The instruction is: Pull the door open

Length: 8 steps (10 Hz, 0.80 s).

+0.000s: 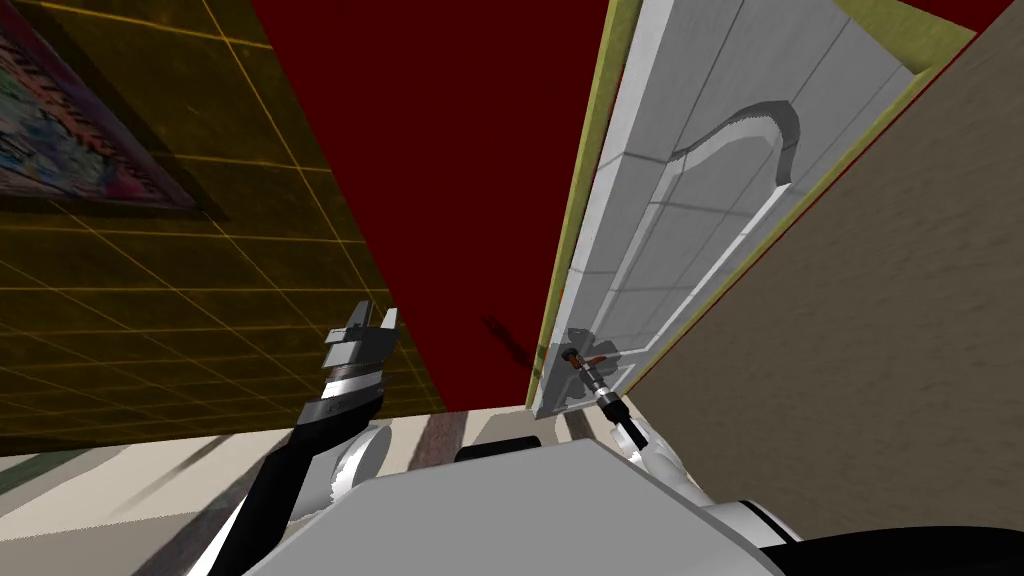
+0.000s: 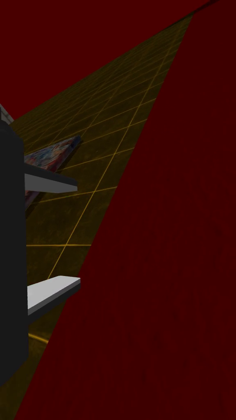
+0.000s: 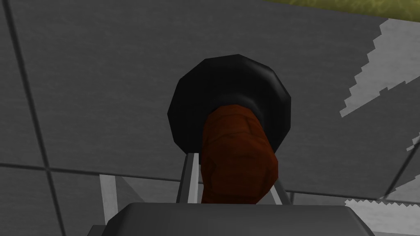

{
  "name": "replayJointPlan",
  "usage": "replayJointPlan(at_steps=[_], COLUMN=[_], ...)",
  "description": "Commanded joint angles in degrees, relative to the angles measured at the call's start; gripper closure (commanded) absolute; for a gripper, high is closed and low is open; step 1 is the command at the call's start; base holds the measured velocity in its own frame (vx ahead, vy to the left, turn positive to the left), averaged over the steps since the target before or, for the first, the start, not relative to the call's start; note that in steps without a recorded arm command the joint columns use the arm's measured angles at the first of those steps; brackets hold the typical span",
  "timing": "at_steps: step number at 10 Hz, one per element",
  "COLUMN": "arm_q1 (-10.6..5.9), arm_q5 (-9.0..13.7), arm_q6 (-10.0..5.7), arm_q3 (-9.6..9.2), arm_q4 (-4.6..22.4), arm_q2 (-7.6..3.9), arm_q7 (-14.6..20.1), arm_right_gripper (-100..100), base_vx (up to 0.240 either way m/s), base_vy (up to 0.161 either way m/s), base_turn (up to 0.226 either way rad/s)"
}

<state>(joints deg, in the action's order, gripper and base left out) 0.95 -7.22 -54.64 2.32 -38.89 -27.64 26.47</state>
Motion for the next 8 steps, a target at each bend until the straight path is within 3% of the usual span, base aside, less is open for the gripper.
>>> replayJointPlan(at_steps=[1, 5, 6, 7, 8], arm_q1=[1.06, 3.24, 2.89, 3.68, 3.84], arm_q5=[-0.3, -1.1, -1.1, -1.3, -1.3], arm_q6=[-1.74, -6.29, -5.48, -7.03, -7.4], arm_q3=[-0.01, -0.53, -0.71, -0.71, -0.67], arm_q4=[0.5, 1.6, 1.3, 1.9, 2.0], arm_q2=[-0.97, -3.21, -2.5, -2.87, -3.0], arm_q7=[0.7, 3.0, 2.6, 3.0, 3.1], arm_right_gripper=[100, 100, 100, 100, 100], base_vx=[-0.155, -0.218, -0.102, -0.137, -0.17], base_vy=[-0.061, -0.101, -0.037, -0.077, -0.072], base_turn=[0.126, 0.183, 0.031, 0.161, 0.18])
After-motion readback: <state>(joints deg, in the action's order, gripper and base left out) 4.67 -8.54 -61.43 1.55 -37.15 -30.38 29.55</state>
